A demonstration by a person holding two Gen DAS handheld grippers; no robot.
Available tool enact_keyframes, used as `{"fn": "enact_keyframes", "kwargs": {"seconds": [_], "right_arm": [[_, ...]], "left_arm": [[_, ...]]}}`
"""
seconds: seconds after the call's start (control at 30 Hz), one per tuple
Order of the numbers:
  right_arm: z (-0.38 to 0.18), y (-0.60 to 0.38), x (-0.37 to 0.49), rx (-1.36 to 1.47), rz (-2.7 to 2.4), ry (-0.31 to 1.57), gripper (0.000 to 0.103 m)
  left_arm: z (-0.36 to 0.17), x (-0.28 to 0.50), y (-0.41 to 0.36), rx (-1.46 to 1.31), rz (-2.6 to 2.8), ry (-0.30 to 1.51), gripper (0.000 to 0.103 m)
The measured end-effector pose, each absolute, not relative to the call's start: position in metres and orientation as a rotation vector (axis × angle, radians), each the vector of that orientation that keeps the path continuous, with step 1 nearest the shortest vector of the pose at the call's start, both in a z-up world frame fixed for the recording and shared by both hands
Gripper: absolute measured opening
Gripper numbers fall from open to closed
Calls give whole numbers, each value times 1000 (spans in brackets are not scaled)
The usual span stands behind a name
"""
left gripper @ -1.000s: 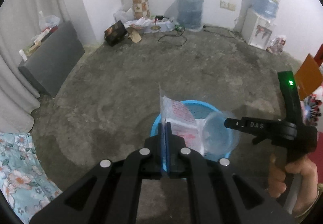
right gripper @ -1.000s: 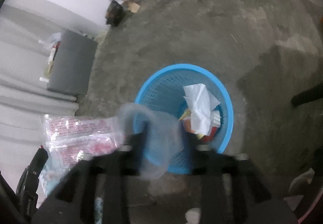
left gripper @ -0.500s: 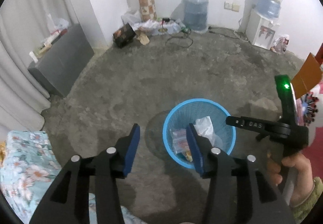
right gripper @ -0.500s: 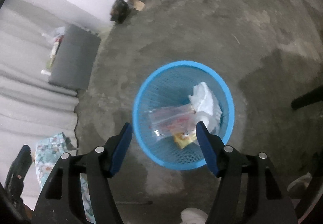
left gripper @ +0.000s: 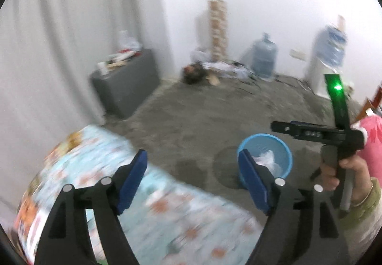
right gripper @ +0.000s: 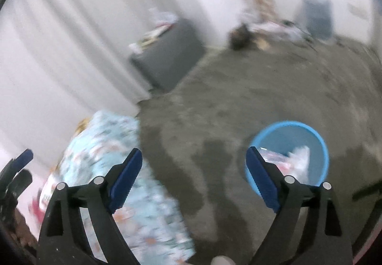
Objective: Collect trash
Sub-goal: 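Move both open tools back to the trash pile on the bed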
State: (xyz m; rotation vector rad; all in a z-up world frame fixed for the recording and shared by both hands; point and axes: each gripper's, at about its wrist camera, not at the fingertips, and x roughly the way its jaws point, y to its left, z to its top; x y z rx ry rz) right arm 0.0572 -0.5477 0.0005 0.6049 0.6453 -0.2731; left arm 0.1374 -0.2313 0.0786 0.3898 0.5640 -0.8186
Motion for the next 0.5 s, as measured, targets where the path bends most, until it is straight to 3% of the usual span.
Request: {"fn": "enact_keyframes", "kwargs": {"seconds": [0.5], "right_arm": [[29,-372,124,435,289,789,86]], "left_arm": [[65,111,66,104,-299,580,84]]}}
